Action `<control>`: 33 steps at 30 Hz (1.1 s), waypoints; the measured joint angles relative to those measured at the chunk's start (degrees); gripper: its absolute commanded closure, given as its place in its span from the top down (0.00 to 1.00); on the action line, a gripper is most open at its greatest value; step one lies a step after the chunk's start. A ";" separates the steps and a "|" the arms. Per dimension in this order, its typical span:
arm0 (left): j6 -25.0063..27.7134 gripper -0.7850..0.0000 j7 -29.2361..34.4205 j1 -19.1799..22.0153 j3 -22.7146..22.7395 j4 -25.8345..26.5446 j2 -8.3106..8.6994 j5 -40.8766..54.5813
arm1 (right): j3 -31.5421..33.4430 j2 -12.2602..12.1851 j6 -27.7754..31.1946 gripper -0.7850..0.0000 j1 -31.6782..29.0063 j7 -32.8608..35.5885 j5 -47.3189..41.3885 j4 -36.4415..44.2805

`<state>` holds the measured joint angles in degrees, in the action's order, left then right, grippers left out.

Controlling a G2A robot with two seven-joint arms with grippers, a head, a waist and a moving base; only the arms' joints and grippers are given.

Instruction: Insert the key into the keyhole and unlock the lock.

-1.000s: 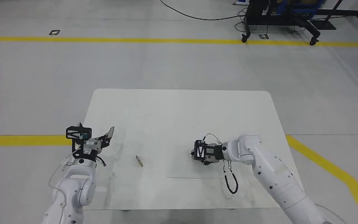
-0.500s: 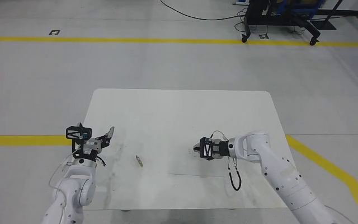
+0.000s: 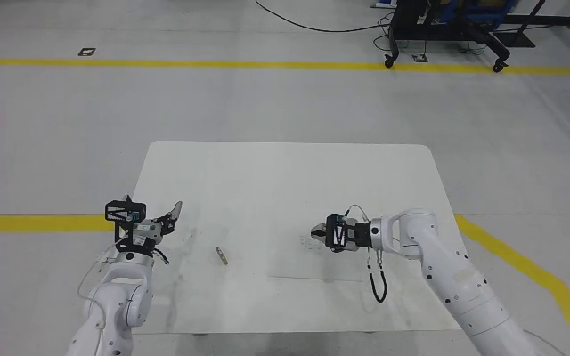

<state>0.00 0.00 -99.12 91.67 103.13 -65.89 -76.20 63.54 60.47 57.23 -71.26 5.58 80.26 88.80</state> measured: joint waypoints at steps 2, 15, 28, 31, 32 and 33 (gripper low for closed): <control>0.00 1.00 0.00 0.00 0.00 0.00 0.00 0.00 | 0.34 0.07 -1.60 0.00 -0.93 -3.27 -1.88 0.85; 0.00 1.00 0.00 0.00 0.00 0.00 0.00 0.00 | 6.66 -1.08 0.77 0.00 -4.94 -19.94 -8.62 4.80; 8.77 1.00 1.24 3.63 -2.28 2.17 -0.99 19.69 | 2.99 -0.03 -0.03 0.00 -3.51 -22.13 -14.66 2.64; 19.24 1.00 12.13 7.93 -0.57 -0.67 -0.70 41.14 | -0.72 1.03 0.81 0.00 -1.41 -24.45 -20.11 -0.85; 21.84 1.00 16.55 9.69 -0.32 -1.80 -0.48 46.53 | -1.77 1.33 0.82 0.00 -0.80 -24.97 -21.47 -1.65; 24.42 1.00 22.29 12.11 -0.36 -3.56 -0.19 52.16 | -3.03 1.68 0.80 0.00 -0.21 -25.93 -23.11 -2.28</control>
<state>24.42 22.29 -87.01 91.31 99.58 -66.08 -24.04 60.50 62.15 58.03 -71.47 -20.35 57.15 86.53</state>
